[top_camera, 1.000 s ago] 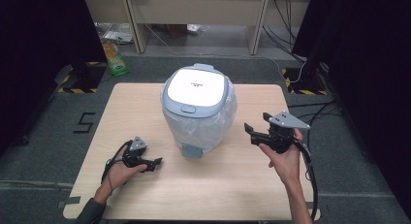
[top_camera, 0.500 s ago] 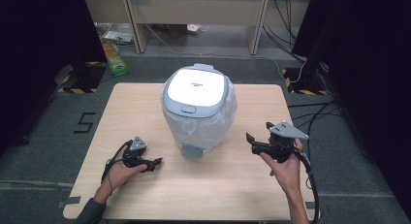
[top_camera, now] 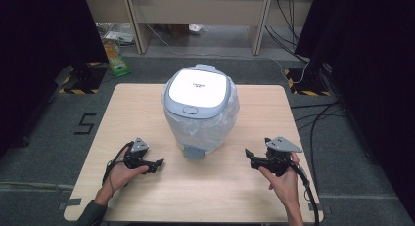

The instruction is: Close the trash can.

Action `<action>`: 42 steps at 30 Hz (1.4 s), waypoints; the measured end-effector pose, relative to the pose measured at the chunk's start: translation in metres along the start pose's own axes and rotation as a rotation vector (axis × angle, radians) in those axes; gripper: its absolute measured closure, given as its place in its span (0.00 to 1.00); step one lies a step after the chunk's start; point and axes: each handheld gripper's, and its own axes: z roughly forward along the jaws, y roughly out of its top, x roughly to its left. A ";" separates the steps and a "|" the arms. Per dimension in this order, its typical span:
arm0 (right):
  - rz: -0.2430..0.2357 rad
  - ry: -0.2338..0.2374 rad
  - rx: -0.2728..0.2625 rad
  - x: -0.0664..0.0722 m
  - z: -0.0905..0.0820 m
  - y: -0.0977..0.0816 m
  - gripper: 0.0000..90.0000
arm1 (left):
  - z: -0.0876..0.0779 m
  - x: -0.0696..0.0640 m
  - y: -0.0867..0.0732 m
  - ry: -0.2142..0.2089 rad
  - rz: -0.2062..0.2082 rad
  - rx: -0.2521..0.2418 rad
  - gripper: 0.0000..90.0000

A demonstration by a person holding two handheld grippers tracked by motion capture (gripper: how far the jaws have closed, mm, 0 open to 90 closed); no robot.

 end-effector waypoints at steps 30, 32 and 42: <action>0.029 0.018 0.145 0.009 0.016 -0.054 0.17 | 0.000 0.000 0.000 0.000 -0.001 -0.001 0.13; 0.029 0.014 0.163 0.009 0.017 -0.056 0.17 | 0.000 0.000 0.000 0.000 0.000 0.000 0.14; 0.029 -0.007 0.245 0.009 0.027 -0.066 0.18 | 0.000 0.000 0.000 0.000 0.000 0.000 0.13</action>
